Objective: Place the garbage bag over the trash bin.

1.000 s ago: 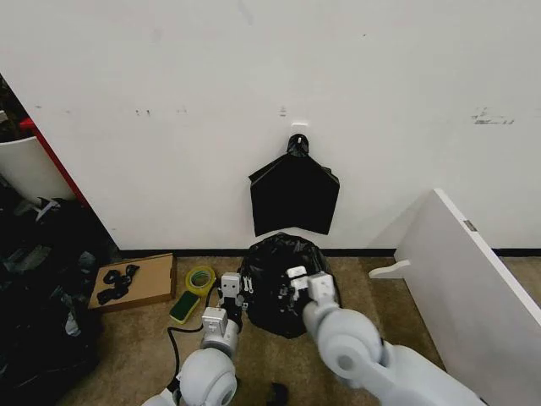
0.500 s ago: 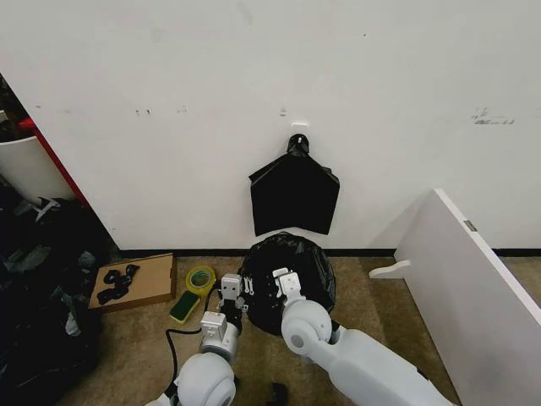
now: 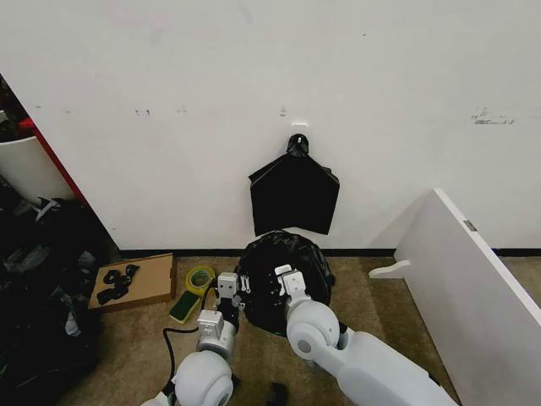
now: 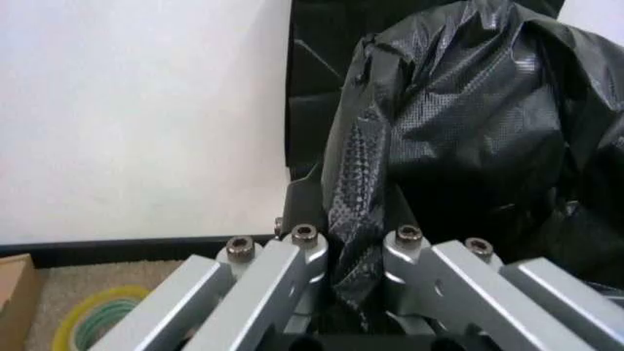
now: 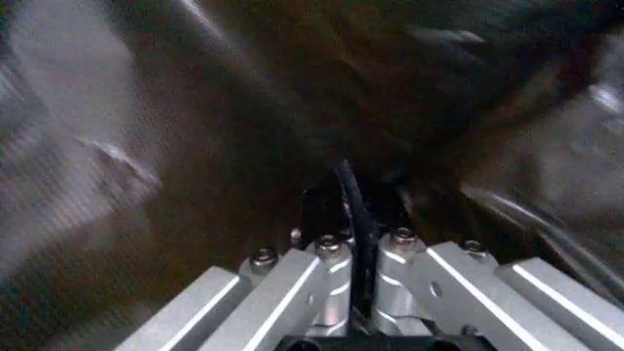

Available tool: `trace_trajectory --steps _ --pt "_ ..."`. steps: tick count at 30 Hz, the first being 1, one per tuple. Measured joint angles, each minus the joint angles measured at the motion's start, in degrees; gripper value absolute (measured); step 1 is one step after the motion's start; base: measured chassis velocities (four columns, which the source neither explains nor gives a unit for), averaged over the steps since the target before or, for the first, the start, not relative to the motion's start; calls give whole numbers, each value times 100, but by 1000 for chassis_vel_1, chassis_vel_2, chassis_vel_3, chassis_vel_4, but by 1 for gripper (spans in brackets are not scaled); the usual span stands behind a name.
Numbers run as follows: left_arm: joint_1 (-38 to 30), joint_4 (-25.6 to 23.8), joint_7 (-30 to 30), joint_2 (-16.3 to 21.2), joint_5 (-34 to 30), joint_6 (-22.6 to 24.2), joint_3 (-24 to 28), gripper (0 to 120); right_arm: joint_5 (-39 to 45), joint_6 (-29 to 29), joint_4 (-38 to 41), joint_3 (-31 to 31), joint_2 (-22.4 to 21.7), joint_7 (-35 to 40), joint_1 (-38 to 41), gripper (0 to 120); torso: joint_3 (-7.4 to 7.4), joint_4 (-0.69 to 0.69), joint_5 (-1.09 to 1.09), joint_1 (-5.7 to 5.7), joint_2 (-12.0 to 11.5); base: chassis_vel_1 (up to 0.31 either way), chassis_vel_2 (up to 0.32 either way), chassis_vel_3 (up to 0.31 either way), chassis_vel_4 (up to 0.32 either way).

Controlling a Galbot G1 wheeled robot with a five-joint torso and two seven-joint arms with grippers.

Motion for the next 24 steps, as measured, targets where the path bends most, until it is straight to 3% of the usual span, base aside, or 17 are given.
trace_trajectory --steps 8,24 --pt "149 -215 168 61 -45 -36 -81 3 -304 177 -985 -93 417 -120 175 0 0 2 0 0 0 0 0 0 0" --pt "231 -328 299 162 44 -120 -75 3 -577 204 -1419 -167 488 -182 264 0 1 1 0 0 0 0 0 0 0"
